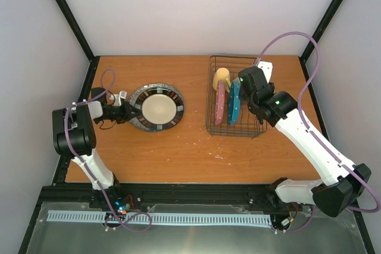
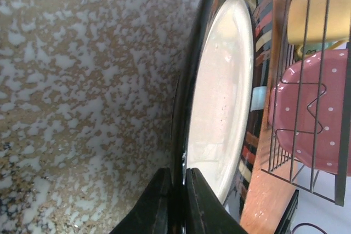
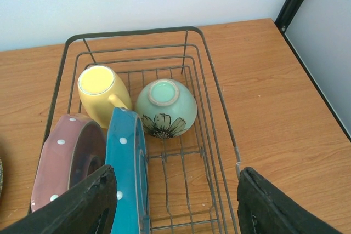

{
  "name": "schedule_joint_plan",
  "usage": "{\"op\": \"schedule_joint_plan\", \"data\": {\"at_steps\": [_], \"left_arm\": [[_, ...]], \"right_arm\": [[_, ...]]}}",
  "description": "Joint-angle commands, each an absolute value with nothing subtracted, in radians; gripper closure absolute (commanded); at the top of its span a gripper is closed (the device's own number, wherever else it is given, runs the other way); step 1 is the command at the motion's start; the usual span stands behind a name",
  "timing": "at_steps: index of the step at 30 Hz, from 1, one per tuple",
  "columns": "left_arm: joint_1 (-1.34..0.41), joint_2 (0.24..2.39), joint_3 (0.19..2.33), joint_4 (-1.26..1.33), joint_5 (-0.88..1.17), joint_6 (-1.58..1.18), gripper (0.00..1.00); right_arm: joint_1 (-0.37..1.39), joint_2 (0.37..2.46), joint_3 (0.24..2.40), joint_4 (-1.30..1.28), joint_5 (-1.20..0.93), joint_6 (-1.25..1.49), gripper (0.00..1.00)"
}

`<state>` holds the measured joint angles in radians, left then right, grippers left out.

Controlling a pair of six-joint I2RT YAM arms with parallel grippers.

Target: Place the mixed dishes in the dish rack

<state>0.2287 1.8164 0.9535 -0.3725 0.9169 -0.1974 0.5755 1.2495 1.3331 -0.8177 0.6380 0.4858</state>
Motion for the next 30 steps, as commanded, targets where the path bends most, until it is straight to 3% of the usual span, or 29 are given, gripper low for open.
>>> {"op": "schedule_joint_plan", "data": {"at_steps": [1,6,14,24,30], "left_arm": [[0.222,1.707,0.963,-0.315,0.921,-0.157,0.99],[0.222,1.583,1.038,-0.297,1.016,-0.209,0.99],[0.2,1.397,1.204,-0.338,1.136,-0.276,0.99],[0.187,1.287,1.258,-0.372,1.2,-0.317,0.99],[0.164,1.28,1.231,-0.317,1.25,-0.377,0.99]], "right_arm": [[0.568,1.214,1.303,-0.737,0.609,0.442,0.4],[0.55,1.166,1.293,-0.635,0.454,0.365,0.35],[0.505,1.229,1.345,-0.558,-0.072,0.336,0.3],[0.434,1.295,1.291,-0.323,-0.568,0.464,0.28],[0.418,1.347,1.295,-0.219,-0.686,0.53,0.27]]}}
